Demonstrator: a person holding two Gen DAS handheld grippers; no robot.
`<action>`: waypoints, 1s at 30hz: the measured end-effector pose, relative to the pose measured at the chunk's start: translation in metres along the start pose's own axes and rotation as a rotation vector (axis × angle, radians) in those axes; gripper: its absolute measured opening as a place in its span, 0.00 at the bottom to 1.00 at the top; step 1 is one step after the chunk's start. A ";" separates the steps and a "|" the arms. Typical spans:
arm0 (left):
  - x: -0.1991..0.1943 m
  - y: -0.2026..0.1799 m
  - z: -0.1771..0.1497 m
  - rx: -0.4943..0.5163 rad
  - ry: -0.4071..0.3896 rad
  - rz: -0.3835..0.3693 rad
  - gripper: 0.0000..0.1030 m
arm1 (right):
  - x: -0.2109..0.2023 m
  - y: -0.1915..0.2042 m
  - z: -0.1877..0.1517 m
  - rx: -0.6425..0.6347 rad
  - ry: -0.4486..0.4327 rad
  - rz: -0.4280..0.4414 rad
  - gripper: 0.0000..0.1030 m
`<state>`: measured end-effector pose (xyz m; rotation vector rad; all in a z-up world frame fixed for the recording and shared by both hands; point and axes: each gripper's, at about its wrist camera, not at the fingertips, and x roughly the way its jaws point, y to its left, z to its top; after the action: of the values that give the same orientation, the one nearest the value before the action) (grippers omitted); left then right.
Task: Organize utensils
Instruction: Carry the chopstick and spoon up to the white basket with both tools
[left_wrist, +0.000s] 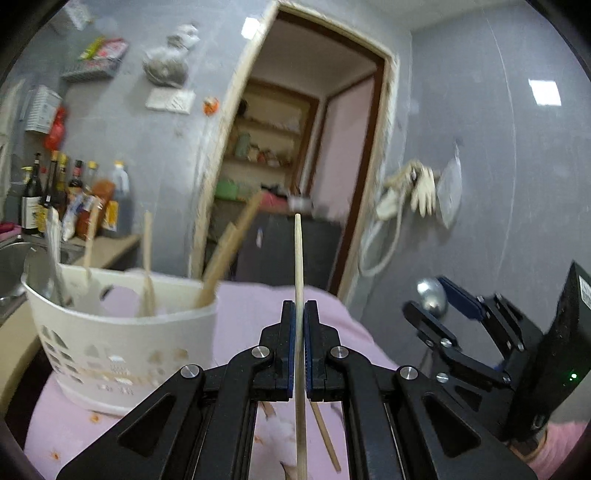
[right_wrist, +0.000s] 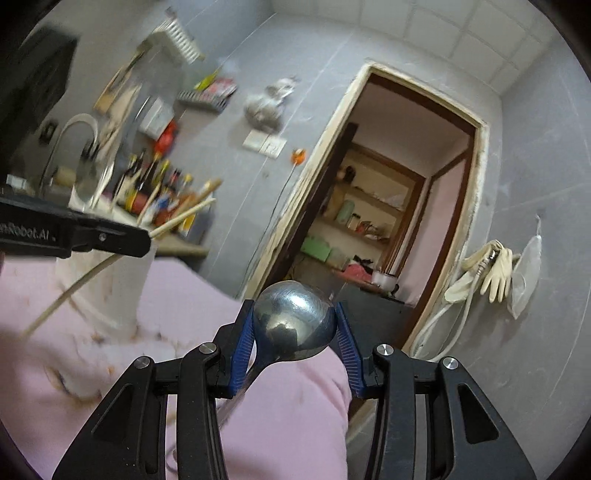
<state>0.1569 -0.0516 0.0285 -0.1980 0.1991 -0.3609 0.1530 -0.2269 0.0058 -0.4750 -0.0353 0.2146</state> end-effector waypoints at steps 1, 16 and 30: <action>-0.002 0.003 0.005 -0.011 -0.021 0.006 0.02 | -0.001 -0.001 0.005 0.012 -0.014 -0.006 0.39; -0.045 0.092 0.108 -0.067 -0.327 0.167 0.02 | 0.028 0.023 0.097 0.199 -0.251 0.025 0.39; -0.058 0.238 0.106 -0.454 -0.430 0.222 0.02 | 0.074 0.089 0.118 0.222 -0.323 -0.014 0.39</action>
<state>0.2066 0.2044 0.0853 -0.6880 -0.1257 -0.0418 0.1981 -0.0806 0.0687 -0.2158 -0.3273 0.2765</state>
